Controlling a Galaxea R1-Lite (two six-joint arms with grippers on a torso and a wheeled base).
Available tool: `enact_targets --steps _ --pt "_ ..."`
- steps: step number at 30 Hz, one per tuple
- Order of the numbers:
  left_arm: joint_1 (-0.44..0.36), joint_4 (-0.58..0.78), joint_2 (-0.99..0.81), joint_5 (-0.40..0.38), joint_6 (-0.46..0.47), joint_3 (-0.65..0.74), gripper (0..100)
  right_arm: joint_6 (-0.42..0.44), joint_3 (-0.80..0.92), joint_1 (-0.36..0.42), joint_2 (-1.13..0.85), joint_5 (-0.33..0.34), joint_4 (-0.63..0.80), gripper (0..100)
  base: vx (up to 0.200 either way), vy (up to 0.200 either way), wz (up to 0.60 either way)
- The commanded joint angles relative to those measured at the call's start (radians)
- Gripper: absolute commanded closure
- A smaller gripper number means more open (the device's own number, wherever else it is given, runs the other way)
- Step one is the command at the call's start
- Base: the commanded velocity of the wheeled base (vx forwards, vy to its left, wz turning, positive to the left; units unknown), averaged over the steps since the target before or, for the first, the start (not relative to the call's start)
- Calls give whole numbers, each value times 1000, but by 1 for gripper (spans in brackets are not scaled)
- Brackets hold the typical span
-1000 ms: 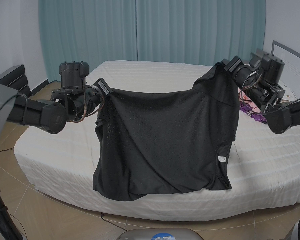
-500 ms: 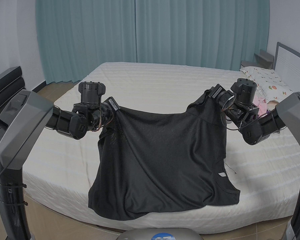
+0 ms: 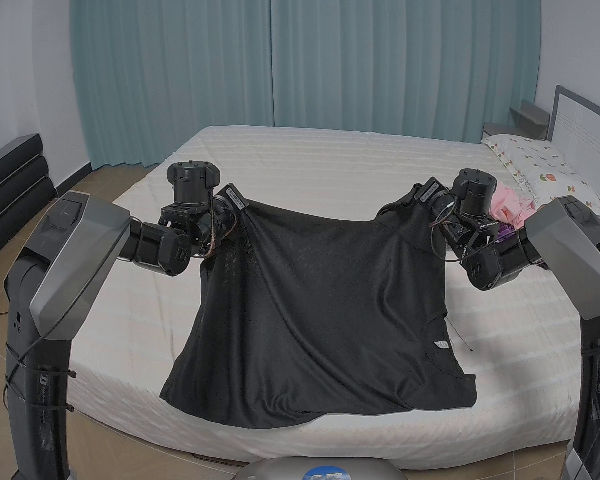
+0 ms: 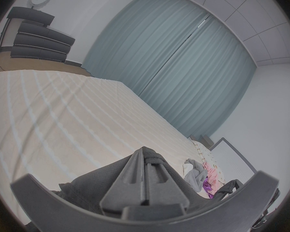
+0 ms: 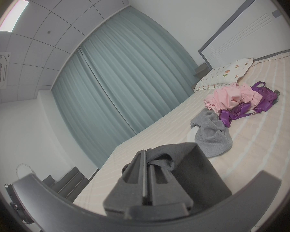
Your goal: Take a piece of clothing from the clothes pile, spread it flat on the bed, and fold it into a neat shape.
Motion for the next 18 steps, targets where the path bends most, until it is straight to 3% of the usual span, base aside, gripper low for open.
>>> enact_targets --steps 1,10,11,18 --pt "-1 -3 44 -1 3 -15 100 -3 -13 -1 51 1 0 100 0 0 0" --pt "10 -1 173 -1 0 -124 100 -4 -81 -5 132 21 16 100 0 0 0" --pt "10 0 185 -1 -1 -130 0 -4 -84 -5 147 32 16 100 0 0 0" --pt "8 -1 256 7 -1 -155 0 -26 -125 -5 246 58 22 100 0 0 0"
